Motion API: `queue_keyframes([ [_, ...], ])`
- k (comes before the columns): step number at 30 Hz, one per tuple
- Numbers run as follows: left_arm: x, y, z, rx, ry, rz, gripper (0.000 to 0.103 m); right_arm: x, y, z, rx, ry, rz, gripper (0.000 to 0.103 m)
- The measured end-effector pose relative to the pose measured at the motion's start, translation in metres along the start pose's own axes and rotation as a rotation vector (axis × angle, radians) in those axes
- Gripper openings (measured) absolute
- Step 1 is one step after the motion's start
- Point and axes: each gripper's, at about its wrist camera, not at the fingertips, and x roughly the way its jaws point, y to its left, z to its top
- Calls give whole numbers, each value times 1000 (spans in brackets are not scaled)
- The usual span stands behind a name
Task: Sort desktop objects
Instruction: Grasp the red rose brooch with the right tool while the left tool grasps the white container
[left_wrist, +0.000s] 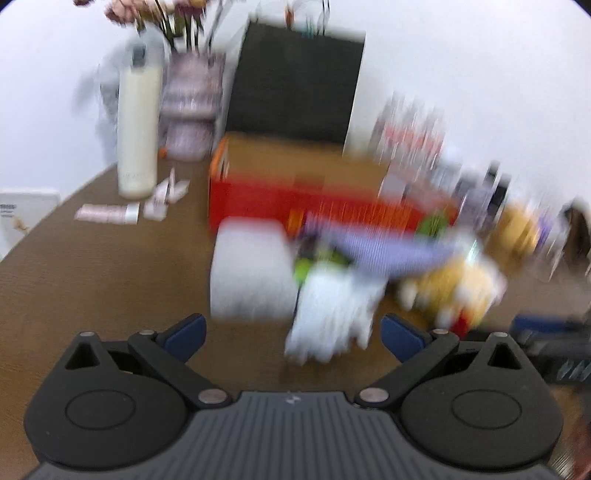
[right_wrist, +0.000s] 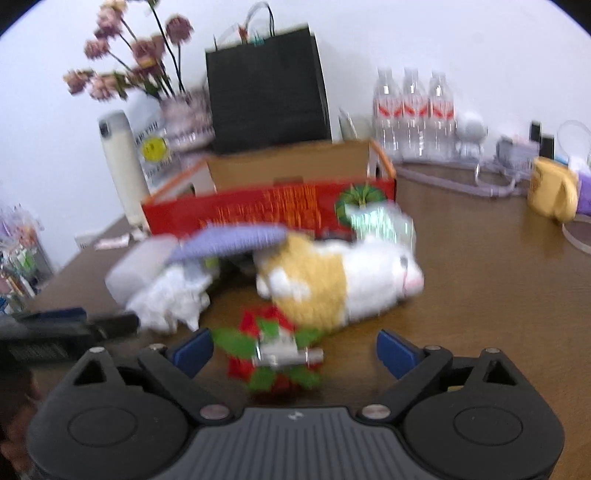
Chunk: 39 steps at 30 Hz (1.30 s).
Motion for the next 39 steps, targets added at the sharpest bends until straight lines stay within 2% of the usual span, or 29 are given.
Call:
queue_keyframes([
  [2, 6, 9, 19, -15, -30, 18, 103, 1, 3, 6, -19, -37, -7, 88],
  [3, 14, 13, 25, -10, -27, 36, 101, 5, 6, 8, -40, -34, -11, 78],
  [4, 28, 16, 31, -3, -5, 66, 93, 11, 9, 9, -61, -9, -17, 68],
  [6, 54, 22, 39, -8, 61, 108, 79, 20, 13, 7, -84, 42, -17, 54],
  [10, 87, 31, 40, -58, 146, 32, 72, 19, 15, -2, -98, 65, 21, 52],
  [17, 88, 30, 35, -42, 139, 45, 68, 10, 20, -4, -159, 75, 67, 48],
  [20, 66, 30, 36, -51, 94, 58, 68, 0, 29, -6, -184, 45, 83, 48],
  [24, 13, 24, 39, -43, -17, 73, 68, -19, 32, -1, -188, 0, 90, 47],
  [27, -25, 18, 35, -56, -68, 60, 68, -37, 36, 6, -183, -55, 90, 47],
  [35, -102, -21, -12, -6, -128, 73, 68, -90, 45, 7, -186, -176, 73, 47],
  [39, -133, -39, -37, 12, -183, 57, 68, -122, 46, -1, -182, -270, 47, 47],
])
